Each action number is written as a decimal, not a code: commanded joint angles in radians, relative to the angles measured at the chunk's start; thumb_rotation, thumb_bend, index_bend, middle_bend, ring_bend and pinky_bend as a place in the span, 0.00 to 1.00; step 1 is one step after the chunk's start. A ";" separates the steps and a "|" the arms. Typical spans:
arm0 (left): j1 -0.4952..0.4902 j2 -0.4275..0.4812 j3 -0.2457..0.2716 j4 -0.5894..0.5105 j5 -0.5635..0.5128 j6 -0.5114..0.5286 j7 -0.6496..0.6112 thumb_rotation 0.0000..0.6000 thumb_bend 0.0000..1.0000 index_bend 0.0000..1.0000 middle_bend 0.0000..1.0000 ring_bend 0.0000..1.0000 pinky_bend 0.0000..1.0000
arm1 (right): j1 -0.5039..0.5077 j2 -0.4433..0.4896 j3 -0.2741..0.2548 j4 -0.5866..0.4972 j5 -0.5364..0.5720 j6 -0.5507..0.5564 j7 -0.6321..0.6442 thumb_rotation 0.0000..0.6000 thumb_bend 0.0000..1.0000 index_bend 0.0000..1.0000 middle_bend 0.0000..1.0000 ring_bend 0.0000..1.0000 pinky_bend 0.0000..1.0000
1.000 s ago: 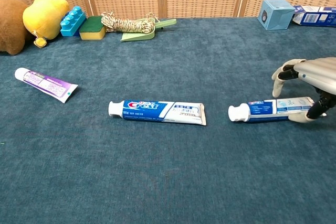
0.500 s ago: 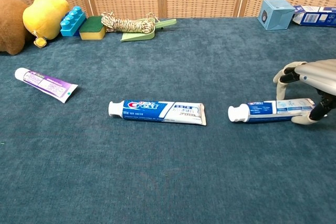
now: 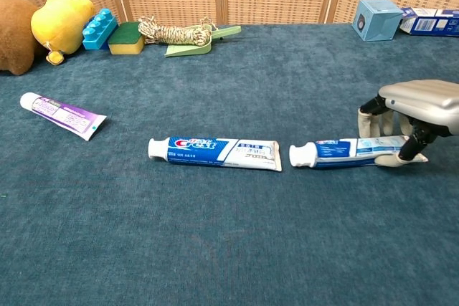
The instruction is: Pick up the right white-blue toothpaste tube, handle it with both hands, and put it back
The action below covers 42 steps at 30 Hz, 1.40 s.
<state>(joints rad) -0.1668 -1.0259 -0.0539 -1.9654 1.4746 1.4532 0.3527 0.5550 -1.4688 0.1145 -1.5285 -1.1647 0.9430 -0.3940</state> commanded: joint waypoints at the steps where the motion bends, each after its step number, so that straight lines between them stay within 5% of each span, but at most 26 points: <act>1: 0.003 0.001 0.002 0.000 -0.001 0.001 -0.005 1.00 0.34 0.20 0.05 0.00 0.06 | 0.005 -0.001 0.008 0.006 0.003 -0.014 0.047 1.00 0.53 0.89 0.65 0.55 0.64; 9: 0.007 0.001 0.003 -0.006 0.012 0.008 -0.015 1.00 0.34 0.20 0.05 0.00 0.06 | -0.013 0.038 0.017 -0.001 -0.066 0.001 0.227 1.00 0.56 0.92 0.69 0.61 0.70; 31: -0.111 -0.043 -0.025 -0.011 -0.056 -0.179 -0.022 1.00 0.34 0.20 0.12 0.08 0.15 | -0.064 0.221 0.025 -0.113 -0.261 -0.043 1.075 1.00 0.57 0.94 0.76 0.76 0.79; 42: -0.195 -0.067 -0.050 -0.047 -0.104 -0.286 -0.026 1.00 0.34 0.23 0.12 0.11 0.18 | -0.051 0.232 0.012 -0.128 -0.329 -0.022 1.259 1.00 0.58 0.93 0.76 0.77 0.79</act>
<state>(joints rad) -0.3510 -1.0895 -0.0998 -2.0016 1.3794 1.1791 0.3308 0.5015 -1.2349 0.1299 -1.6542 -1.4888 0.9175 0.8606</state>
